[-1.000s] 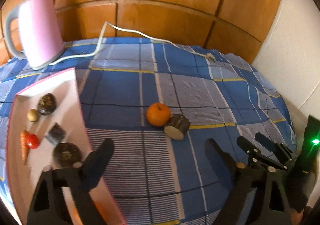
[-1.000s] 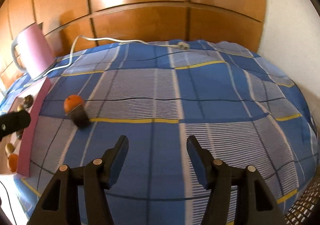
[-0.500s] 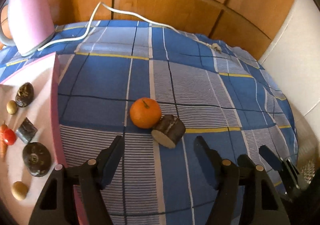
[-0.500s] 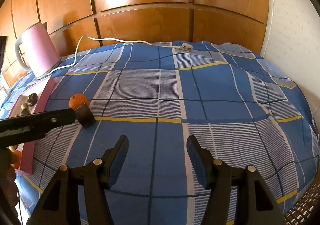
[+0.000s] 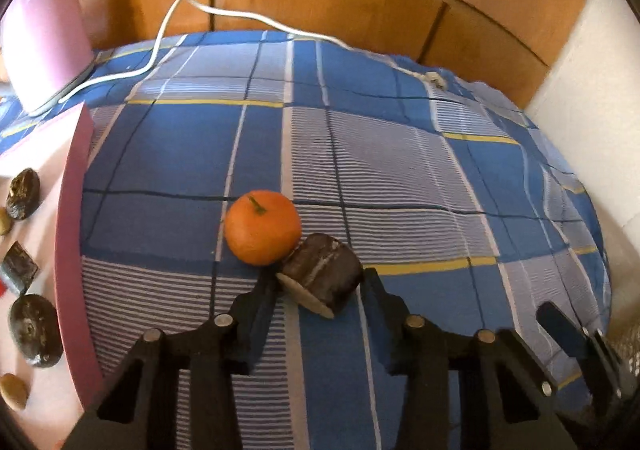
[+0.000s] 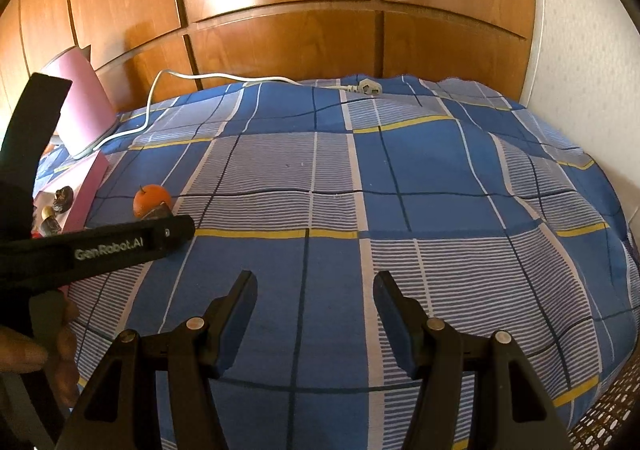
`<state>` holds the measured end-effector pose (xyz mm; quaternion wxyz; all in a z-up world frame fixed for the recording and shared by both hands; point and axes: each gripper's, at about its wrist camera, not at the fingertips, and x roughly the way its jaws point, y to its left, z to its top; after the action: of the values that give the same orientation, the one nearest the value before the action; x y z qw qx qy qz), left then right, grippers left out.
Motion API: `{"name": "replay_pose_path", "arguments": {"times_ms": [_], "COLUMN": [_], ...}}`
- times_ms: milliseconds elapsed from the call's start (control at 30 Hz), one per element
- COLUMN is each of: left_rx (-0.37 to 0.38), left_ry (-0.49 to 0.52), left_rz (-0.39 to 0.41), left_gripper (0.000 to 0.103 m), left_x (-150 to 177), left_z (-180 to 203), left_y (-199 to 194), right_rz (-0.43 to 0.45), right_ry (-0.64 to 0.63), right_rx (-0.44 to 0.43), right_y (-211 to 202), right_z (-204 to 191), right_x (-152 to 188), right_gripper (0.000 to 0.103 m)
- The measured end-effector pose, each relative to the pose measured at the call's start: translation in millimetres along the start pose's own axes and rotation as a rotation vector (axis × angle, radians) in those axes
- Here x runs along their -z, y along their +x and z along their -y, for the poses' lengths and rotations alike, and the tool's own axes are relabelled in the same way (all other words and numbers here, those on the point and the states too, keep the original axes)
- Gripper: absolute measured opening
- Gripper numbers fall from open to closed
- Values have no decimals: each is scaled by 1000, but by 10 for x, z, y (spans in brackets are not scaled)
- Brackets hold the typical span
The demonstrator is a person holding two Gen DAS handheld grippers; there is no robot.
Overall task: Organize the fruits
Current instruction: 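Grasp the dark cut cylindrical piece with the left gripper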
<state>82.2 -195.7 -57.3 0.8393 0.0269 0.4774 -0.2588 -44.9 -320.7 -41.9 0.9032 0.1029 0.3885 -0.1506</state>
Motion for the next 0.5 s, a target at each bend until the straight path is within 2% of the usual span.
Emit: {"name": "replay_pose_path", "arguments": {"times_ms": [500], "left_rx": [57], "left_ry": [35], "left_rz": [24], "left_gripper": [43], "left_x": [365], "left_z": [-166], "left_y": [-268], "right_rz": [-7], "right_ry": [1], "right_rx": [-26], "right_y": [-7], "right_z": [-88], "right_x": [18], "right_gripper": [61]}}
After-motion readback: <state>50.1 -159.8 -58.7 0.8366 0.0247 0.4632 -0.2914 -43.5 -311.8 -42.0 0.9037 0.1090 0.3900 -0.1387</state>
